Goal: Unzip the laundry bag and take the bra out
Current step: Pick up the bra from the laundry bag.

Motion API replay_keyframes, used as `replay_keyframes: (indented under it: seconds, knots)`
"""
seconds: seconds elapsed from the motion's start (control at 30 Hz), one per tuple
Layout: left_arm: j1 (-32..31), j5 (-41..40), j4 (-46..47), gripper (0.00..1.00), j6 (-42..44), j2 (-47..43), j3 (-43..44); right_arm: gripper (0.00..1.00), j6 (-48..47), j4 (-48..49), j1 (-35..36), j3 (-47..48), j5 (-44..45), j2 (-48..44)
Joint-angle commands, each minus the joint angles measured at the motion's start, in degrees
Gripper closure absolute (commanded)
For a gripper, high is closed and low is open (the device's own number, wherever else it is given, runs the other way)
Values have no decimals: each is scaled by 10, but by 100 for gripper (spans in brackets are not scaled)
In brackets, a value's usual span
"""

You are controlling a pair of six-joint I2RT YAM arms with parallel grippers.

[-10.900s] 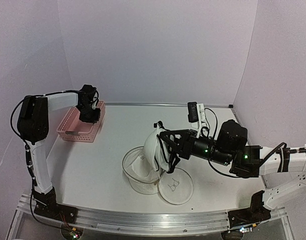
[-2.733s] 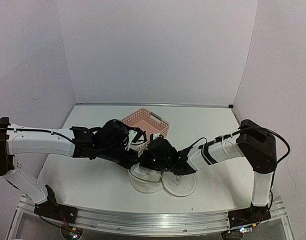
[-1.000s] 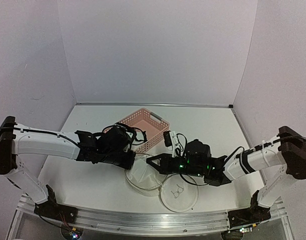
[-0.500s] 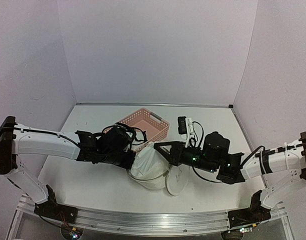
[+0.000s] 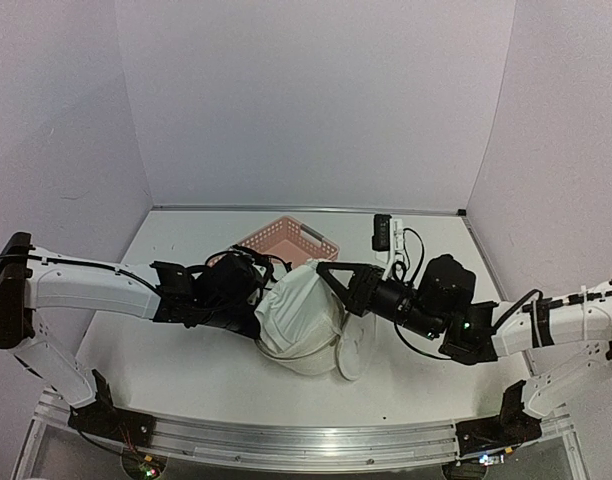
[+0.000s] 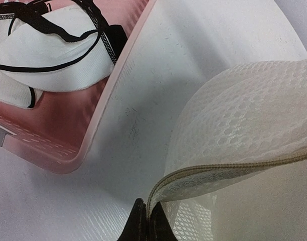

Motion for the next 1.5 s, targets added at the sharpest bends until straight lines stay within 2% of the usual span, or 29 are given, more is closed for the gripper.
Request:
replay_keyframes:
  seconds: [0.0, 0.37, 0.83, 1.03, 1.17, 1.47]
  knots:
    - [-2, 13, 18, 100, 7, 1, 21, 100, -20, 67, 4, 55, 24, -19]
    - [-1, 29, 26, 100, 11, 1, 17, 100, -50, 68, 4, 113, 35, -19]
    - [-2, 37, 28, 100, 22, -8, 16, 100, -65, 78, 4, 128, 29, -27]
    - [-3, 56, 29, 100, 31, -15, 12, 100, -90, 39, 4, 147, 54, -32]
    - [-9, 59, 29, 100, 31, -32, -5, 100, -105, -22, 3, 186, 95, -25]
    - [-12, 56, 29, 100, 22, -101, -51, 100, -137, -73, -8, 287, 126, 40]
